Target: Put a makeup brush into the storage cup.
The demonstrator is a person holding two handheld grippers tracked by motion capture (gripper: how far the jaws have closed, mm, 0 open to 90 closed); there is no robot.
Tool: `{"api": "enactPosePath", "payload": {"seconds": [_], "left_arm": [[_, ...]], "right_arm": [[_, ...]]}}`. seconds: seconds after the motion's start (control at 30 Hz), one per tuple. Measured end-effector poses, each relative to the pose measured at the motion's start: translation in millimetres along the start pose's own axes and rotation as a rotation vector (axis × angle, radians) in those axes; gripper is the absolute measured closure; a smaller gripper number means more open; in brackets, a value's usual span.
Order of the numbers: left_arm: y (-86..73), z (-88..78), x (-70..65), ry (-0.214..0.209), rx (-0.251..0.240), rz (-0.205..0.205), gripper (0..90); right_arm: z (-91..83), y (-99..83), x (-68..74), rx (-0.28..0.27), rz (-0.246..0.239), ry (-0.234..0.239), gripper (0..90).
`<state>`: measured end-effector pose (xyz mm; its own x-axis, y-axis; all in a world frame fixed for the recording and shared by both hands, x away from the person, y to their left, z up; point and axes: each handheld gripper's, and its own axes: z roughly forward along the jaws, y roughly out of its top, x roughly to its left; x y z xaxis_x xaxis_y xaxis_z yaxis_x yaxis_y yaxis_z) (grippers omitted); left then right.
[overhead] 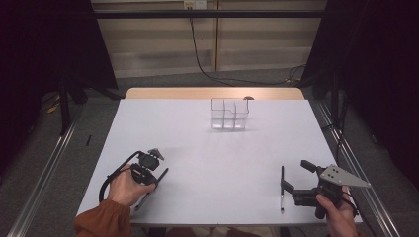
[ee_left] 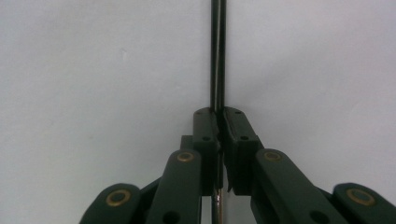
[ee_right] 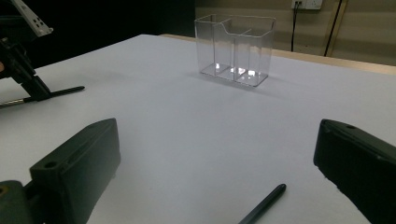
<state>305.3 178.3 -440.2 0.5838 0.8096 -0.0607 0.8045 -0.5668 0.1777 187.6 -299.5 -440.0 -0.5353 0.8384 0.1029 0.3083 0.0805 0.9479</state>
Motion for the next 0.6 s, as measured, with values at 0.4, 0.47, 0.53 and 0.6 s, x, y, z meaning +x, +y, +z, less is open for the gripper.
{"api": "enactPosePath", "payload": {"seconds": [0.4,0.47,0.53,0.6], "left_arm": [[-14.1,-17.5,16.3,-0.089,-0.156,-0.030,84.4],[-14.9,-19.5,17.4,-0.100,-0.177,-0.035,84.4],[-15.4,-21.0,18.8,-0.105,-0.197,-0.032,84.4],[-16.3,-21.4,18.6,-0.115,-0.239,-0.032,84.4]], "right_arm": [[0.6,0.3,0.1,-0.003,0.002,-0.005,0.0],[0.7,0.3,0.1,-0.003,0.001,-0.004,0.0],[0.4,0.3,0.3,-0.004,0.002,-0.002,0.0],[0.4,0.3,0.1,-0.005,0.002,-0.004,0.0]]}}
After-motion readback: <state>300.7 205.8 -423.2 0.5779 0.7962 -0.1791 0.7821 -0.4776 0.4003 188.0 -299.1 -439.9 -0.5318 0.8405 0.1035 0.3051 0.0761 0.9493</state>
